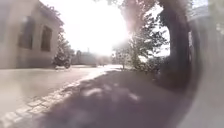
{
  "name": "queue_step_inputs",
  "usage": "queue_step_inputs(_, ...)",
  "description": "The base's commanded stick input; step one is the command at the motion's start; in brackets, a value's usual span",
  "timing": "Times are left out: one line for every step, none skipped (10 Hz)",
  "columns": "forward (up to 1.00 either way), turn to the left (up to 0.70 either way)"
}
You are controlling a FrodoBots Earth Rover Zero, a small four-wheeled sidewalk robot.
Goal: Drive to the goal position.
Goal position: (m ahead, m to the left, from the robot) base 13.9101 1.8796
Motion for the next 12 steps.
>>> queue_step_inputs(0.85,0.0)
queue_step_inputs(0.85,0.0)
queue_step_inputs(0.85,0.0)
queue_step_inputs(0.85,0.0)
queue_step_inputs(0.85,0.0)
queue_step_inputs(0.85,0.0)
queue_step_inputs(0.85,0.0)
queue_step_inputs(0.85,0.0)
queue_step_inputs(0.85,0.0)
queue_step_inputs(0.85,0.0)
queue_step_inputs(0.85,0.0)
queue_step_inputs(0.85,0.0)
